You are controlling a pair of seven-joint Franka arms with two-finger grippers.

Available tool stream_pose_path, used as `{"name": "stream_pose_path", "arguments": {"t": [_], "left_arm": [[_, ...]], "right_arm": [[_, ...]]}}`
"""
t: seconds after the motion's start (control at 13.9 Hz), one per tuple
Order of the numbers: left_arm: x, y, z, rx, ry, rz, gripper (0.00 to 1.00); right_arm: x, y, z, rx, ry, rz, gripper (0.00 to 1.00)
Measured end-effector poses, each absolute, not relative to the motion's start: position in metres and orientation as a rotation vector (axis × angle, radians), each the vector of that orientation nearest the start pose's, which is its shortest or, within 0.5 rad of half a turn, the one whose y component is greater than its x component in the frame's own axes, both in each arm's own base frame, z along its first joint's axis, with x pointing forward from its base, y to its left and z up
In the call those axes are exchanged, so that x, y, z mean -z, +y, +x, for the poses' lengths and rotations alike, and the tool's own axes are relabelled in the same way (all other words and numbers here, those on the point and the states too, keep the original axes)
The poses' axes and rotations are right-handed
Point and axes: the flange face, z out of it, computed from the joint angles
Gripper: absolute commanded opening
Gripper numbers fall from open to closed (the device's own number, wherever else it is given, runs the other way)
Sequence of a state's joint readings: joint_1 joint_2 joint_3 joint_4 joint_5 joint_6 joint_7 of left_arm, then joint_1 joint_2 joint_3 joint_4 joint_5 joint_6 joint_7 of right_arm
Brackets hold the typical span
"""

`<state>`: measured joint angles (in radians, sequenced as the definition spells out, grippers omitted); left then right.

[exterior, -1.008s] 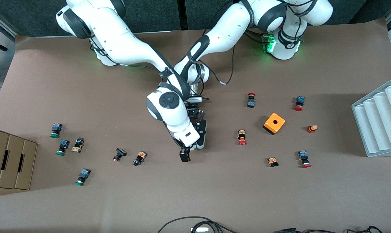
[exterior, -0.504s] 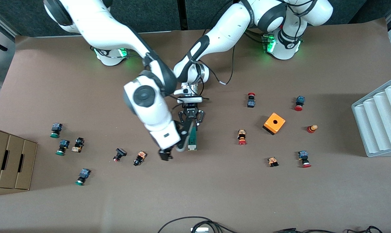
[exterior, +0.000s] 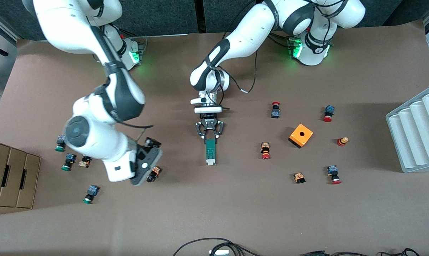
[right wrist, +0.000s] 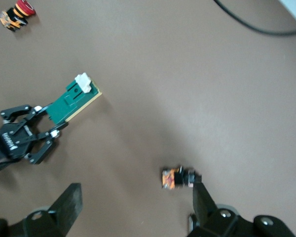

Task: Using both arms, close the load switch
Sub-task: 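Open the right gripper and withdraw it from the switch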

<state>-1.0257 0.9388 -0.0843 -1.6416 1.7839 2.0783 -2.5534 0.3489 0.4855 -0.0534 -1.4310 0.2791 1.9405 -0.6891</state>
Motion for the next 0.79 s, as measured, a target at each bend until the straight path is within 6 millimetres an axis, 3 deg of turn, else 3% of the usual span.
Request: {"name": "stream_pose_path", "arguments": {"t": [0.29, 0.58, 0.79], "left_arm": [[-0.067, -0.562, 0.340, 1.762, -0.073, -2.596, 0.32], [-0.067, -0.562, 0.340, 1.762, -0.073, -2.596, 0.32], [-0.067, -0.562, 0.340, 1.762, -0.073, -2.596, 0.32]], "right_arm": [[-0.422, 0.157, 0.677, 0.066, -1.084, -2.649, 1.00], [-0.446, 0.131, 0.676, 0.073, -0.914, -2.709, 1.00], [-0.461, 0.114, 0.673, 0.062, -0.690, -2.772, 1.00]]}}
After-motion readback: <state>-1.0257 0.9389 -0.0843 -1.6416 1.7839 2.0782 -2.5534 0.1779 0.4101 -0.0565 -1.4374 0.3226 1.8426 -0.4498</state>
